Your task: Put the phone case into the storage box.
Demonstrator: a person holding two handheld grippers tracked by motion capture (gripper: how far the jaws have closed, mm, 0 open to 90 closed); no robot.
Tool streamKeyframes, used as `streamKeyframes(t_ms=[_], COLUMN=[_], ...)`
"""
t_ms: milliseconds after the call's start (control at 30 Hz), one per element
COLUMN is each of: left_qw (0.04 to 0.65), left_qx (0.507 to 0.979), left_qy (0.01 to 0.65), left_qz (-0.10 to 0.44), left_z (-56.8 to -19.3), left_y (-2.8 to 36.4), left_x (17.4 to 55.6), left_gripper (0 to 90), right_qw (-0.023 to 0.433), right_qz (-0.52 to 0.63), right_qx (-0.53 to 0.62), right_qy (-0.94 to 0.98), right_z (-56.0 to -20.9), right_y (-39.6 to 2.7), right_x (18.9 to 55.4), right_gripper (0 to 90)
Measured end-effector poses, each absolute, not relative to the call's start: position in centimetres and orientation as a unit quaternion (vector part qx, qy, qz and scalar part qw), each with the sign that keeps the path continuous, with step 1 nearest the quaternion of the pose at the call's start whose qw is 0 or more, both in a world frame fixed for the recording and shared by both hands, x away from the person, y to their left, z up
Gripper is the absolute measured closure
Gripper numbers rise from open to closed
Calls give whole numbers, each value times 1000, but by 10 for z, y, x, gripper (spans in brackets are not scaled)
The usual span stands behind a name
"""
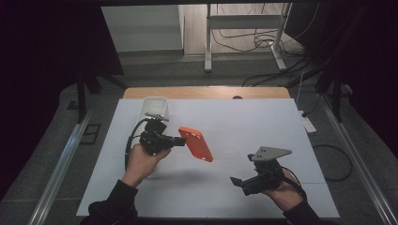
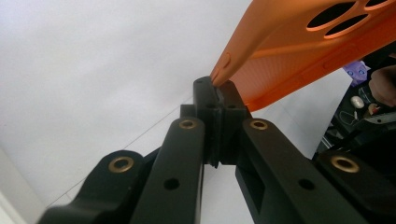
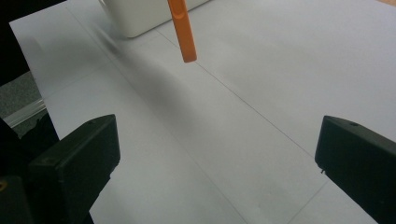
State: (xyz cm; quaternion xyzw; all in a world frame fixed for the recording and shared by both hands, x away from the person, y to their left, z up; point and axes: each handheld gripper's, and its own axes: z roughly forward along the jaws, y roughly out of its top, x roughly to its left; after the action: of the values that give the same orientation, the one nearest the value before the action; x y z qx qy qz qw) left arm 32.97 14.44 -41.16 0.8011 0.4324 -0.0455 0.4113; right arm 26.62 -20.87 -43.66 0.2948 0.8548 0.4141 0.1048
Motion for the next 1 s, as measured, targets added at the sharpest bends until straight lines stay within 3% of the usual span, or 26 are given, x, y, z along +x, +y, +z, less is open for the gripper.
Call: streamKeyframes(t_ms=[1000], left_qw=[401], left_qx=[797], left_qy=[450], left_qz=[-28], left_z=[-400], left_y=[162], left_x=[348], left_gripper=[890], right_qw=[117], right_qz=[402], right_qx=[334], right_qy=[845], right_z=[-440], right_y=[-252], right_x=[257], right_gripper=[0])
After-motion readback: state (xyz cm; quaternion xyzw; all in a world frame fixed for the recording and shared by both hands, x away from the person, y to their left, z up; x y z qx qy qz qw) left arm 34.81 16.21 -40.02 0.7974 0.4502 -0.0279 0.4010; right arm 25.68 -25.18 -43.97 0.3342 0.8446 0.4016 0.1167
